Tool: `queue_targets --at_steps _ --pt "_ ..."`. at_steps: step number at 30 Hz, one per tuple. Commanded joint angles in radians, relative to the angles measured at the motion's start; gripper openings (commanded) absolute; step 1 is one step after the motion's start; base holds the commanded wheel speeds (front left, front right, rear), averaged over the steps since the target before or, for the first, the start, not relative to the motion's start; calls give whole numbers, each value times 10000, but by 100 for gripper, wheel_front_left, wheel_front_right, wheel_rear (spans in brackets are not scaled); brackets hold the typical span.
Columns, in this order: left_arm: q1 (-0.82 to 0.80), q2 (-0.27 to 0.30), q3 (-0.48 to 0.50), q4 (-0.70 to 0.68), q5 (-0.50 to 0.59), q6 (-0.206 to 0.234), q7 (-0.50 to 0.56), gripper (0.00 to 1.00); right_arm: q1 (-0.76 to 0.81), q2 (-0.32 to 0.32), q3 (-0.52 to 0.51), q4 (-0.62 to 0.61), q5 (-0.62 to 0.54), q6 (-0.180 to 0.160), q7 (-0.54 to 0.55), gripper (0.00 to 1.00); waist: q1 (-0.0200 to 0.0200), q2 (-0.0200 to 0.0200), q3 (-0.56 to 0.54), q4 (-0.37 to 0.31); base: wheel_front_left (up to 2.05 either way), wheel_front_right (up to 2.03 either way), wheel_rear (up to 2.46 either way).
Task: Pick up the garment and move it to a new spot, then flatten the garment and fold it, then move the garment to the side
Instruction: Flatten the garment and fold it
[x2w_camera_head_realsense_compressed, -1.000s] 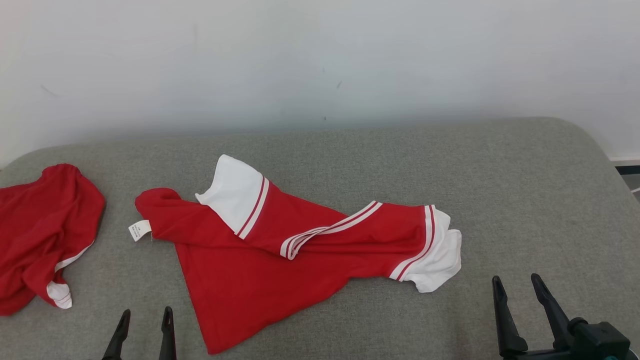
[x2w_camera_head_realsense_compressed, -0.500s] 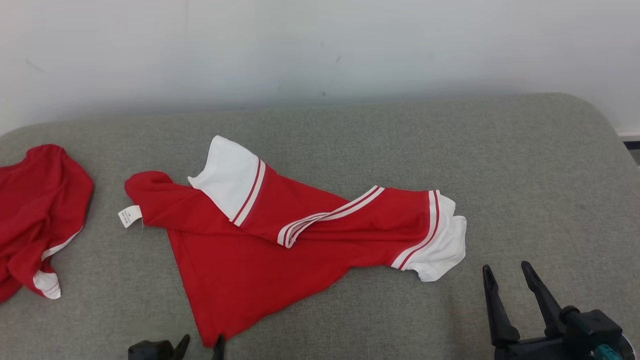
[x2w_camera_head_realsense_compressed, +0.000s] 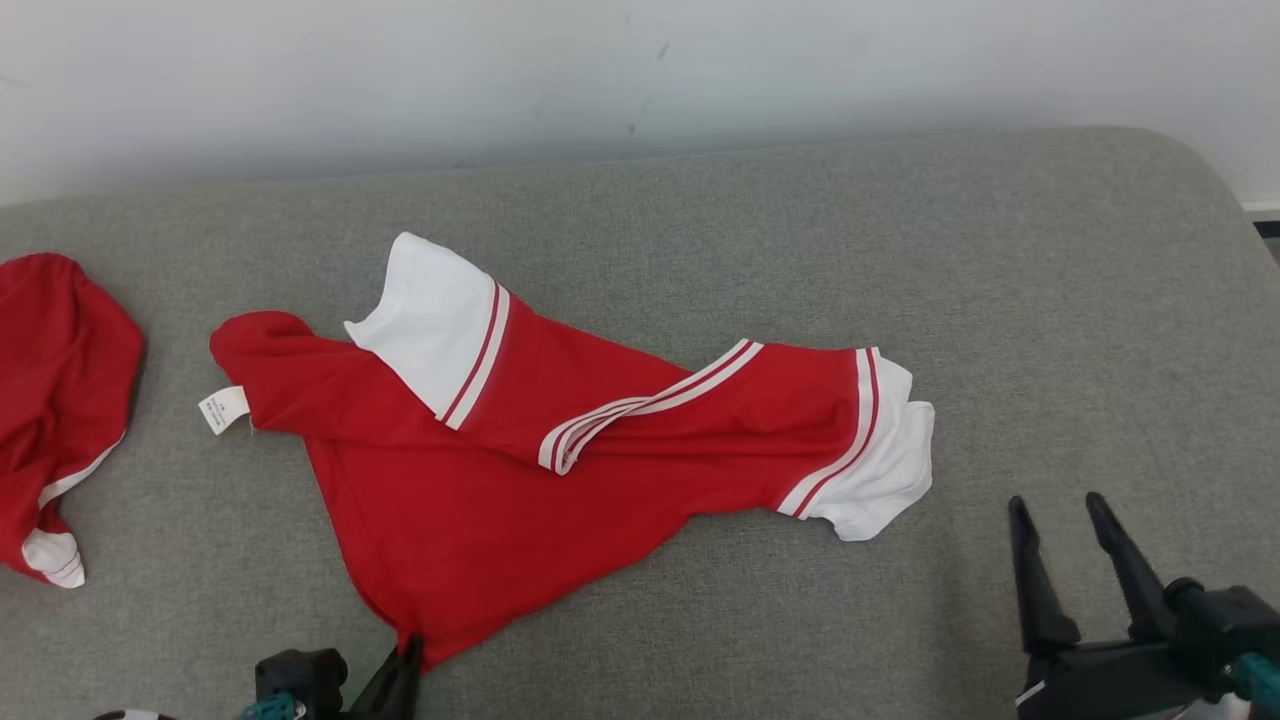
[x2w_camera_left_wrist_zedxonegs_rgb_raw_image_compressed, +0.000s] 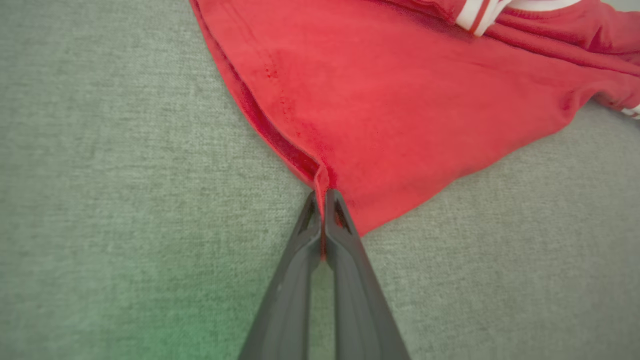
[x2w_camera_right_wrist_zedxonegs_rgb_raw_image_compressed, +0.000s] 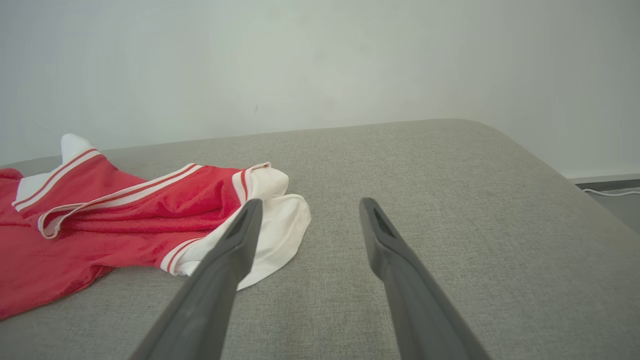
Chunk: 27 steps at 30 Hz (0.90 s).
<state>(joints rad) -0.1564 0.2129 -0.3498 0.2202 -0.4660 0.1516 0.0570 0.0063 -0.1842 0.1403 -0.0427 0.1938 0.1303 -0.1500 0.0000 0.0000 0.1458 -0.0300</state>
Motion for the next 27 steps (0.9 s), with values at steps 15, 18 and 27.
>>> queue_targets --at_steps 15,18,27 --pt "-1064 -96 -246 -477 254 66 -177 0 -3504 -2899 2378 3494 2020 8 -189 100 0 0 1309 824 0 0 0" --pt "-1285 -169 -318 -458 294 19 -253 0 -4156 -3253 3242 4135 2382 8 -153 100 0 0 1546 994 0 0 0" --pt "-1692 -256 -419 -530 412 56 -519 0 -5526 -3784 5260 5658 3424 6 181 44 0 0 1928 1239 0 0 0"
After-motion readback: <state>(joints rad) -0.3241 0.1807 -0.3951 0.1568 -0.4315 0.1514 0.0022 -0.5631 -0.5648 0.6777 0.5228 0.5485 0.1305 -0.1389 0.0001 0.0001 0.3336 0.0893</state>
